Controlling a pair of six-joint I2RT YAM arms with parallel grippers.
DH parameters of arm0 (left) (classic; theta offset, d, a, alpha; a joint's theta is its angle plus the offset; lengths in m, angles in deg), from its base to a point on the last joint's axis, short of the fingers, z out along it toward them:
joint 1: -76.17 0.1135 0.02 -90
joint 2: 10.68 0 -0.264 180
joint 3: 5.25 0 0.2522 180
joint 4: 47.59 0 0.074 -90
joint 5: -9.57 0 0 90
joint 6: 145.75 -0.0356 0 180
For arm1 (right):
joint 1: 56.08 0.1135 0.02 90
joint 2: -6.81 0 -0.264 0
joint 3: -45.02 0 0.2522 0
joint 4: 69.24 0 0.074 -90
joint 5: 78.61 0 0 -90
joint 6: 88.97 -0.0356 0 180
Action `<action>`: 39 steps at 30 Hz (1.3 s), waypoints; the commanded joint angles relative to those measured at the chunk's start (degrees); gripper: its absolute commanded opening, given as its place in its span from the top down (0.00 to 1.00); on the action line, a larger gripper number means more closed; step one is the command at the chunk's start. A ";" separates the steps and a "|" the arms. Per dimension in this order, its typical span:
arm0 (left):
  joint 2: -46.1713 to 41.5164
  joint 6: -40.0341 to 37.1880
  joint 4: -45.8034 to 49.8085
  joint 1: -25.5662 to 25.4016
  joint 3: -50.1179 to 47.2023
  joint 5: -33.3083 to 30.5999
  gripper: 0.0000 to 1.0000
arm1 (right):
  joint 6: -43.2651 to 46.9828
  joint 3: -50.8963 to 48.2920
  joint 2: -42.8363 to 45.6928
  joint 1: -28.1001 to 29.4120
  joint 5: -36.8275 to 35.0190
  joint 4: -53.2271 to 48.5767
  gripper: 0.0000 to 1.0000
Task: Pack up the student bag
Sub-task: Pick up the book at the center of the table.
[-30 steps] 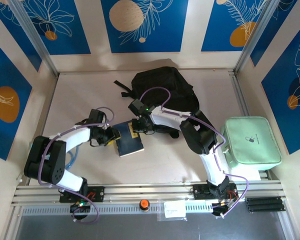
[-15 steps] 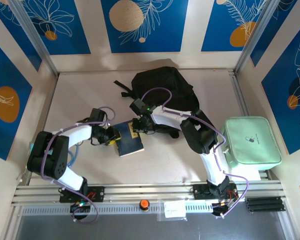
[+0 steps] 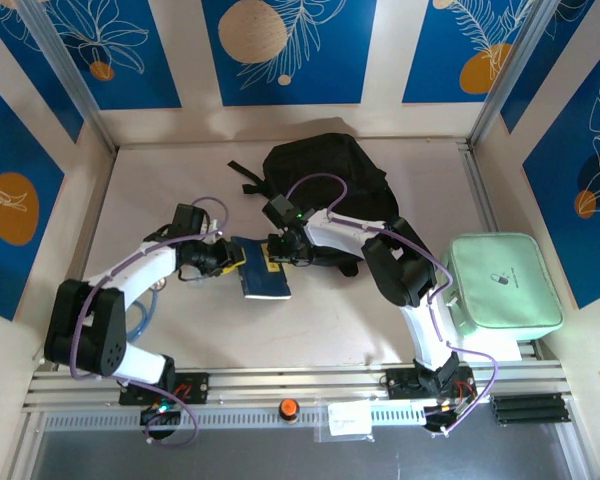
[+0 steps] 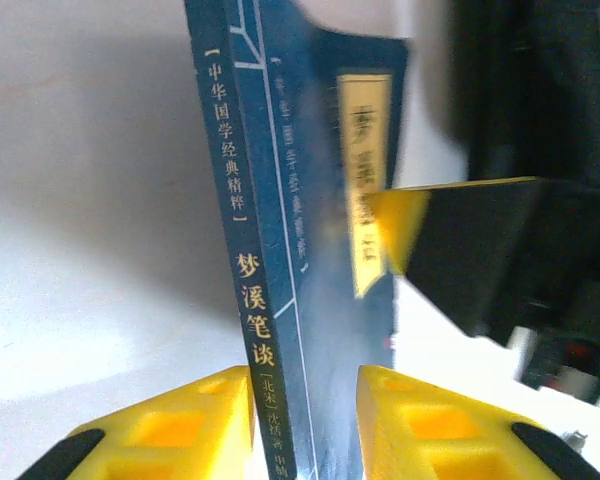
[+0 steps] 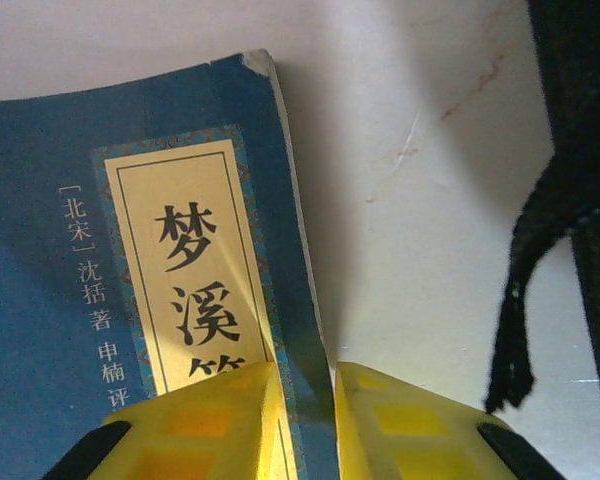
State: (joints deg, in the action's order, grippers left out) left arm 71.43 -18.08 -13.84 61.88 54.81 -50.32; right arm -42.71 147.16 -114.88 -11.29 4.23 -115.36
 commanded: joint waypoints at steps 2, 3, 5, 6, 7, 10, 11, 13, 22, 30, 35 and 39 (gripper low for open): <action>1.59 1.93 -5.74 -0.50 0.07 7.89 0.70 | -0.96 -0.19 -3.10 0.86 1.36 -3.41 0.78; 2.34 2.14 -6.04 -0.57 -0.13 7.86 0.70 | -0.96 -0.09 -3.29 0.92 1.20 -3.54 0.77; 3.20 2.27 -6.49 -0.58 -0.33 7.70 0.70 | -0.86 0.08 -3.46 0.91 1.01 -3.72 0.78; 3.50 2.23 -6.55 -0.57 -0.34 7.53 0.70 | -0.77 0.13 -3.56 0.91 0.83 -3.83 0.78; 3.74 2.23 -6.55 -0.57 -0.26 7.27 0.70 | -0.77 0.10 -3.62 0.91 0.83 -3.90 0.78; 4.27 1.89 -6.05 -0.57 -0.06 6.38 0.71 | -0.90 -0.07 -3.64 0.91 0.77 -3.72 0.78; 4.50 1.88 -5.99 -0.57 -0.07 6.23 0.71 | -0.99 -0.14 -3.64 0.90 0.74 -3.68 0.78; 4.86 1.88 -6.07 -0.57 -0.14 6.02 0.72 | -0.99 -0.27 -3.56 0.91 0.70 -3.59 0.78; 4.52 0.07 -2.60 -0.45 0.76 1.39 0.93 | 0.71 1.18 -1.09 1.28 -0.17 -4.23 0.77; 0.88 -8.81 9.05 -0.31 8.27 -8.07 1.00 | 5.23 -8.91 14.61 0.05 -6.20 7.83 0.60; -3.74 -8.25 5.47 -0.31 10.64 -7.42 1.00 | 4.06 -16.36 23.97 -2.56 -3.85 14.09 0.45; -5.51 -4.32 -1.62 -0.39 12.62 -7.55 1.00 | -0.29 -22.28 30.43 -7.44 0.68 18.29 0.35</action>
State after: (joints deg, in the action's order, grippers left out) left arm 67.65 -24.18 -9.66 61.73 64.67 -57.08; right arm -40.07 128.08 -87.08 -16.12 1.50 -101.18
